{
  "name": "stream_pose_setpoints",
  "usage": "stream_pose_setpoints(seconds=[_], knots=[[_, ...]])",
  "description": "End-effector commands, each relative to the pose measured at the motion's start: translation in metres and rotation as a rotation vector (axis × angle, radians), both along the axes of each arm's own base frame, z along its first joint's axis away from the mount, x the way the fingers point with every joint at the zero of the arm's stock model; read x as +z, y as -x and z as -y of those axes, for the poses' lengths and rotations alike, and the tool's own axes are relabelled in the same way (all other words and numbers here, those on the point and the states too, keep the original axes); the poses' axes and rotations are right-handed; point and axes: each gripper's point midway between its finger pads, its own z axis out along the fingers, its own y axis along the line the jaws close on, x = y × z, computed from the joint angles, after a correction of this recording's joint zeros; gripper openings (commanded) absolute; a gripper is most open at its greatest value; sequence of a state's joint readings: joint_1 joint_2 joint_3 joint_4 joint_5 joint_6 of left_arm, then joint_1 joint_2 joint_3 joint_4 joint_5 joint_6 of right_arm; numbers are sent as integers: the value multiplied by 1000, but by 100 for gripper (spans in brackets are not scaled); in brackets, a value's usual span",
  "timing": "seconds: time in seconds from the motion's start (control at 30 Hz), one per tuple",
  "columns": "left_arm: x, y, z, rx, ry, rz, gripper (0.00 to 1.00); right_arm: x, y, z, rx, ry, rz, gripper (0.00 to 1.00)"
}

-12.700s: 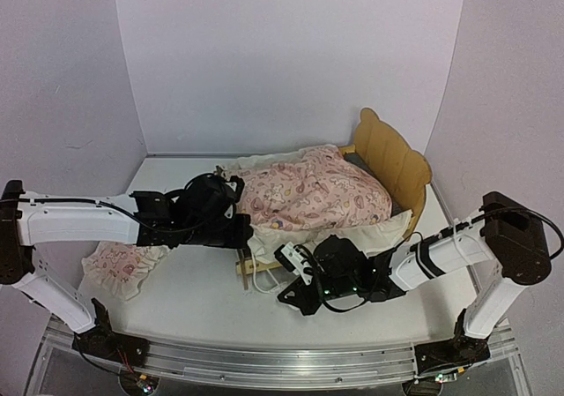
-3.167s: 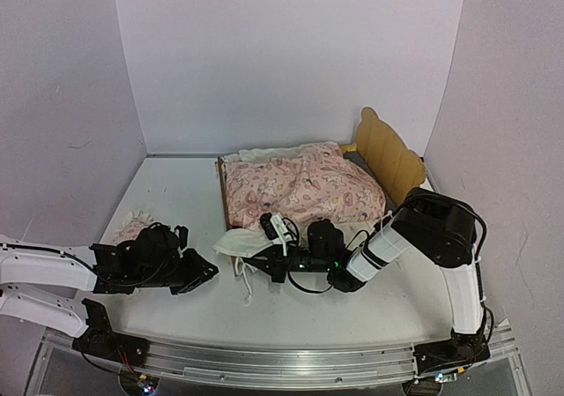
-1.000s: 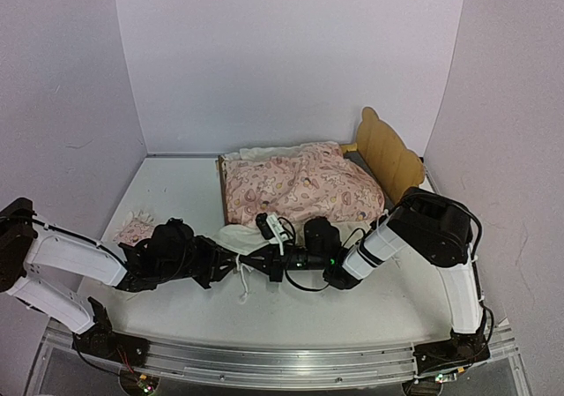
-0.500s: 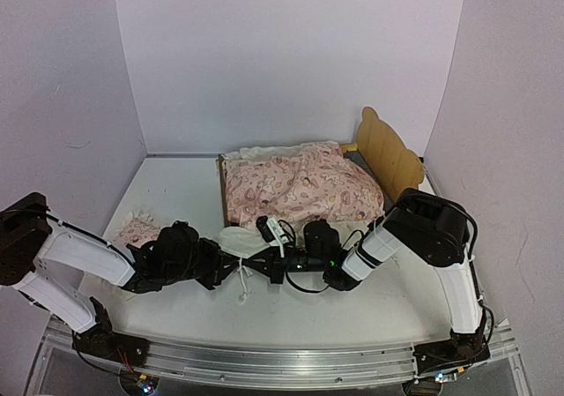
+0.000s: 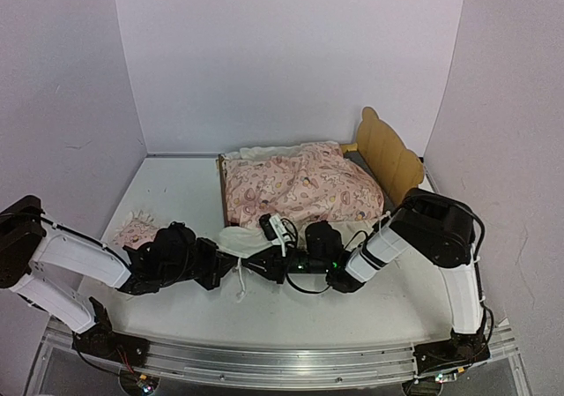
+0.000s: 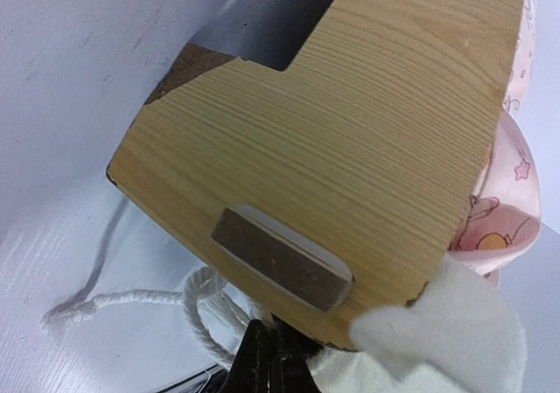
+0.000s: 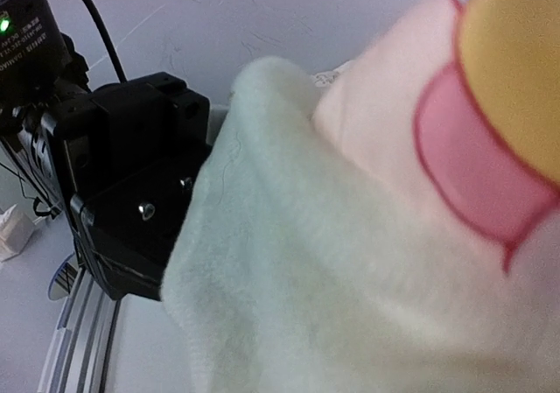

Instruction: Set up the pet bed

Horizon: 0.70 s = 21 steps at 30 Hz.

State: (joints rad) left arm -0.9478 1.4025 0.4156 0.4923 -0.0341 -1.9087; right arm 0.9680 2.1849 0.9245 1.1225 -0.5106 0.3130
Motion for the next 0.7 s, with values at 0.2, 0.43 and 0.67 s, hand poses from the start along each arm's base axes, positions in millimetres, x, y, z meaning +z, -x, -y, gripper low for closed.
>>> stream_pose_setpoints(seconds=[0.2,0.43,0.67], knots=[[33,-4,-4,32,81,94,0,-26,25,25,-184,245,-268,48],[35,-4,-4,25,82,105,0,-33,19,0,-243,247,-223,57],[38,-4,-6,32,87,110,0,-48,7,-19,-294,215,-235,38]])
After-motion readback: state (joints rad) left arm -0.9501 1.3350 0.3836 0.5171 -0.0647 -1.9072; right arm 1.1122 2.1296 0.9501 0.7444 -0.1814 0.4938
